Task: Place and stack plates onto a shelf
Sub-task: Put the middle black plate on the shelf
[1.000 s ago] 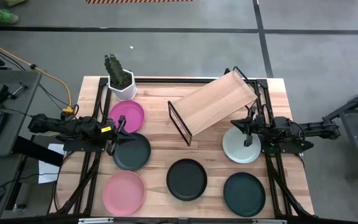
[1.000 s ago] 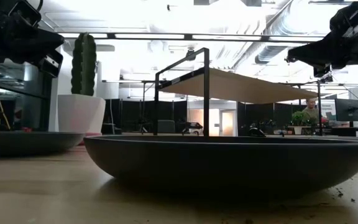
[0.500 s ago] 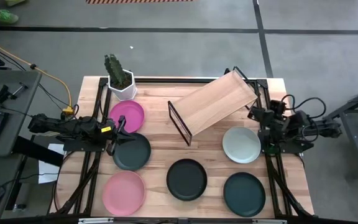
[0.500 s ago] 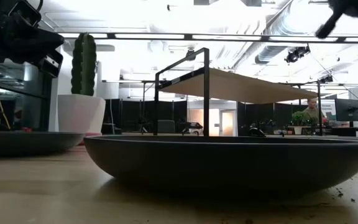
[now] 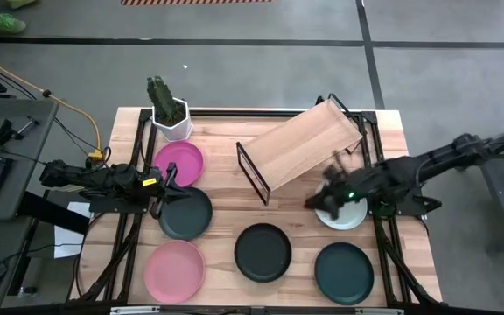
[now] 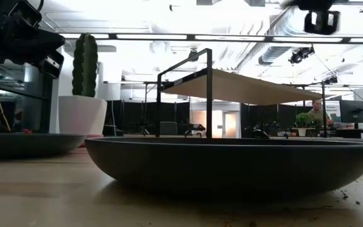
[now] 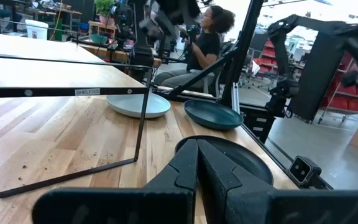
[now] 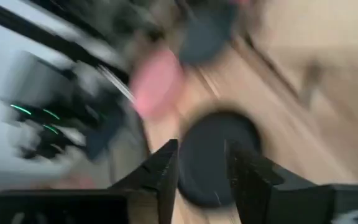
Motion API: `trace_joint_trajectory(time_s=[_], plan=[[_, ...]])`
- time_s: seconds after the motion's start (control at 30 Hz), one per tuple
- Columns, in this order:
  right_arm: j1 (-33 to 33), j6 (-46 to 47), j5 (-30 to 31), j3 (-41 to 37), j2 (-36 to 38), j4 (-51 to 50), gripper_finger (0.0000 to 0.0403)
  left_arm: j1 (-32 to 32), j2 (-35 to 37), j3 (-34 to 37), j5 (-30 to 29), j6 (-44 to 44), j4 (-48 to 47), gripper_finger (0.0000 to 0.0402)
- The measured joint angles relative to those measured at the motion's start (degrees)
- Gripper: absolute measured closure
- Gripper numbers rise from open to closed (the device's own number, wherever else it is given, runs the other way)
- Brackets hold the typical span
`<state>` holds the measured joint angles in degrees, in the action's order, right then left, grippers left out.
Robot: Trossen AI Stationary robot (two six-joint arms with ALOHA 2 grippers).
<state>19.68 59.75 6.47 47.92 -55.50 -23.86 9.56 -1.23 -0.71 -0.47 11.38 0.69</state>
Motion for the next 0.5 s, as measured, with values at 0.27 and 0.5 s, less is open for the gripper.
trace_joint_trajectory(time_s=[0.27,0.5], plan=[[4.34,21.05,-1.89,6.54,-19.82,-10.43,0.0267,0.01,0.0,0.0,-0.02,0.0,0.0,0.0402],[3.17,27.22,-4.99,6.58,-32.2,-9.62,0.0267,0.0,0.0,0.0,0.0,0.0,0.0,0.0402]])
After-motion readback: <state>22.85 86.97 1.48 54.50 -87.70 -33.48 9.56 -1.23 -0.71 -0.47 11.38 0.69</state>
